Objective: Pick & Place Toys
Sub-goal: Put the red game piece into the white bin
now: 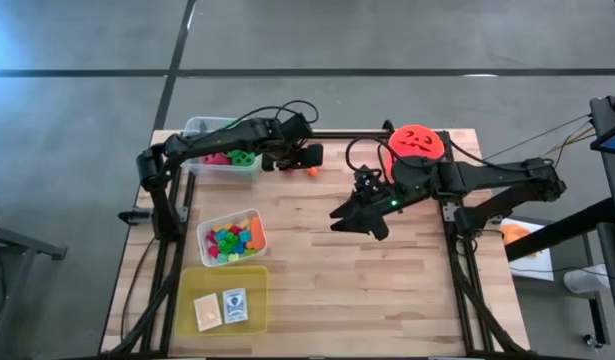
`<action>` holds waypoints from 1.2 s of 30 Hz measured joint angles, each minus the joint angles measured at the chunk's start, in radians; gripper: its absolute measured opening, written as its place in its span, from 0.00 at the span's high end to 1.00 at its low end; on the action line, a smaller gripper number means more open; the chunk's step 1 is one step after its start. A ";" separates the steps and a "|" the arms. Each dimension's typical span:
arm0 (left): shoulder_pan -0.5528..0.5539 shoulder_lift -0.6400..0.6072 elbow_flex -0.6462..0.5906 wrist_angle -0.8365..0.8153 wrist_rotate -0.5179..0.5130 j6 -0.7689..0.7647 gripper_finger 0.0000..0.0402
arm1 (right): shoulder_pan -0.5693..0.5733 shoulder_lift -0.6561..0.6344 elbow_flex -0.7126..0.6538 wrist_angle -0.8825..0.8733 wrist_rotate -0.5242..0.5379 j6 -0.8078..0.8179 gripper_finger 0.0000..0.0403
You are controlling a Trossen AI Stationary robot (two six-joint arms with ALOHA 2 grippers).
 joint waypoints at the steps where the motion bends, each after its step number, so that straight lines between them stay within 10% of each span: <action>1: 0.000 0.000 0.000 0.000 0.000 -0.002 0.64 | 0.000 0.004 0.000 0.001 0.000 0.000 0.30; 36: 0.002 0.000 0.000 -0.070 -0.240 -0.522 0.64 | -0.004 0.089 0.000 -0.126 0.108 -0.078 0.30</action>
